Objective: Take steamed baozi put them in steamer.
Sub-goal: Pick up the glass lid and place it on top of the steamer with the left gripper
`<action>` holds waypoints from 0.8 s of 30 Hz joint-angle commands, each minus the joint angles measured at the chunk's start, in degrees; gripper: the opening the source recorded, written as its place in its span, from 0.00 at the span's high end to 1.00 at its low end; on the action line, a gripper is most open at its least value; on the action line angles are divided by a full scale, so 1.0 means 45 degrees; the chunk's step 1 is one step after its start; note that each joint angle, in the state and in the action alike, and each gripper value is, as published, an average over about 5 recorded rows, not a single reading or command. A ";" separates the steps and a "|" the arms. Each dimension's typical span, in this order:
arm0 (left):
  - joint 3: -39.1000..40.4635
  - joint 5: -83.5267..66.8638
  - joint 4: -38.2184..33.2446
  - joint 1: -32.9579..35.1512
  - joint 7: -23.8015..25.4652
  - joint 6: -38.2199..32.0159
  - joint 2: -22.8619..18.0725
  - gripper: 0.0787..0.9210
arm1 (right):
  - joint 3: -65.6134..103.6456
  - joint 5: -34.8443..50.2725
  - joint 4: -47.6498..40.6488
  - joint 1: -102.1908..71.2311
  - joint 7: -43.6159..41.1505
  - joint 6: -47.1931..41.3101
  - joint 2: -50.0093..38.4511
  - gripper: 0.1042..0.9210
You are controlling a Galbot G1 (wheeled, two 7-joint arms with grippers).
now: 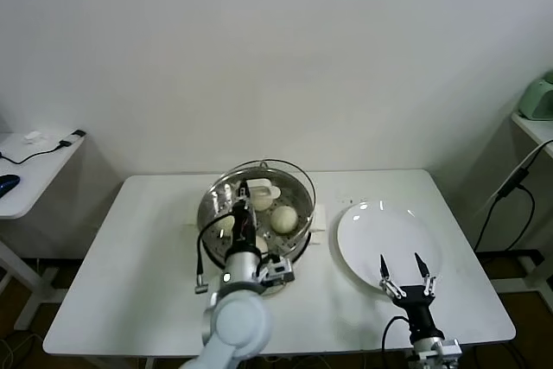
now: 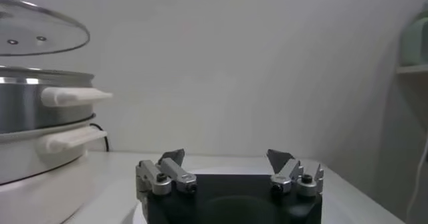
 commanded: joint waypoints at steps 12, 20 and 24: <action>0.0274 0.1406 0.1239 -0.0114 0.0001 0.0076 -0.0483 0.94 | 0.0044 -0.0032 -0.0185 0.0188 0.0306 0.0450 0.0092 0.12; 0.0117 0.1408 0.1505 -0.0134 -0.0234 0.0020 -0.0459 0.94 | 0.0031 -0.0091 -0.0177 0.0229 0.0360 0.0588 0.0152 0.12; 0.0063 0.1380 0.1563 -0.0131 -0.0317 0.0008 -0.0334 0.94 | 0.0034 -0.0103 -0.0173 0.0185 0.0357 0.0656 0.0157 0.12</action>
